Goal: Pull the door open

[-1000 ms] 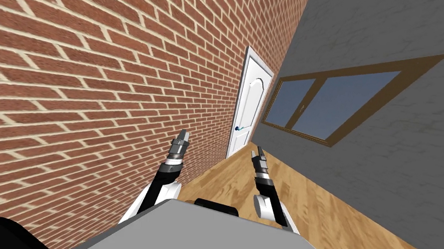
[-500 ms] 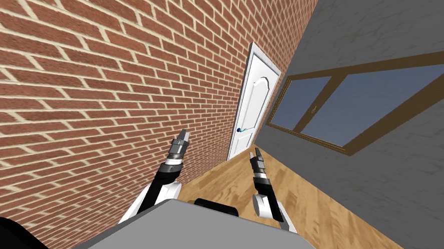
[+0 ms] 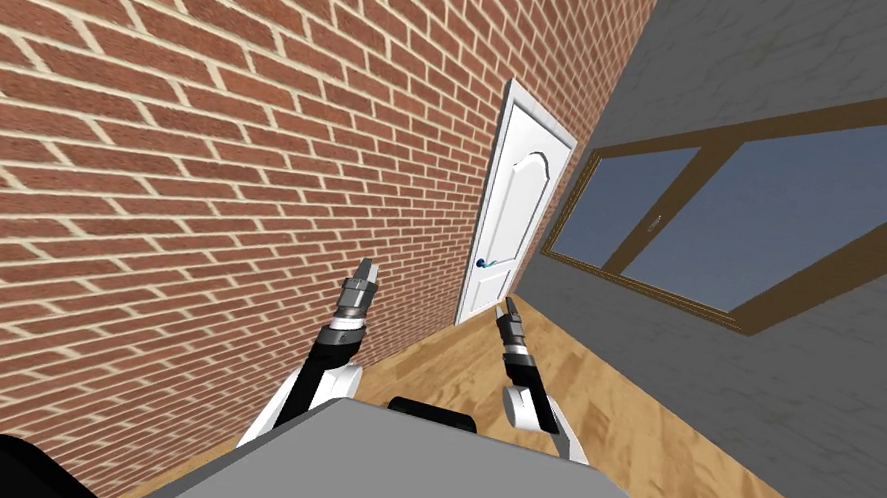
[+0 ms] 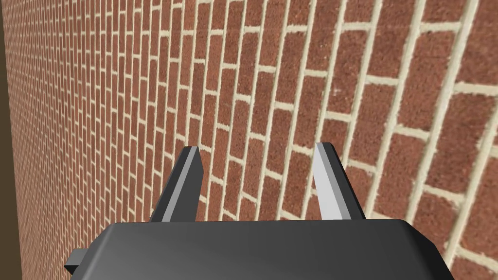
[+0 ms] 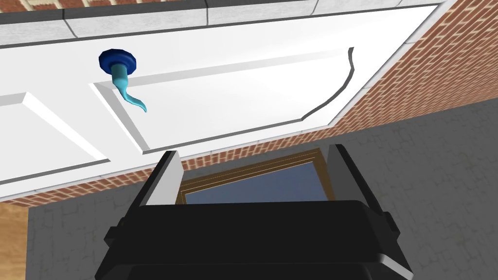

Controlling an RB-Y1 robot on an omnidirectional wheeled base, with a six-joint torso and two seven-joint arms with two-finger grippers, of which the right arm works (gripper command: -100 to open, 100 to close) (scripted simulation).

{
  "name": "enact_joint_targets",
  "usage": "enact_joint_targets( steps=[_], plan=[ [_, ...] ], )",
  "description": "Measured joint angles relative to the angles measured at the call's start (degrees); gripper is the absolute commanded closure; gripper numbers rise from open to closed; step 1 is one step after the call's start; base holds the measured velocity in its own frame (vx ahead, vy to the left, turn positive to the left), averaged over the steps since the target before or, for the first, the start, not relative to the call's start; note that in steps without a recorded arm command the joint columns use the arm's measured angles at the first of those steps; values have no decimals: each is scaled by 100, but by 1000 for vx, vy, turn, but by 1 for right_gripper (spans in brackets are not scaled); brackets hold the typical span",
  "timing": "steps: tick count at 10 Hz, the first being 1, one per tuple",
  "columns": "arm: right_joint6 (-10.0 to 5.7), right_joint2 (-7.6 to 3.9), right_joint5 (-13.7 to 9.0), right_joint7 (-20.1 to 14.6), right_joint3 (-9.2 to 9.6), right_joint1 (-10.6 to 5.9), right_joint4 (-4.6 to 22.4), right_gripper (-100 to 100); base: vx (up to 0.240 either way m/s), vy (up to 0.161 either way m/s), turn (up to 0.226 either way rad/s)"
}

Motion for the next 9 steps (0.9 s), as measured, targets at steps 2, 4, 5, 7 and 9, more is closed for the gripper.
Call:
enact_joint_targets(
  steps=[2,4,5,7,9],
  plan=[
    [-46,-55,-58,-9,21,-125,256,-100,67,-104,157],
    [-120,-107,-119,-20,39,-282,574,-100,64,-111,135],
    [-151,-132,-148,-23,51,-345,708,-100,50,-126,136],
    [-172,-190,-207,-30,75,-442,911,-100,49,-105,158],
    [-215,-236,-265,-33,99,-574,1181,-100,46,-107,142]
  ],
)
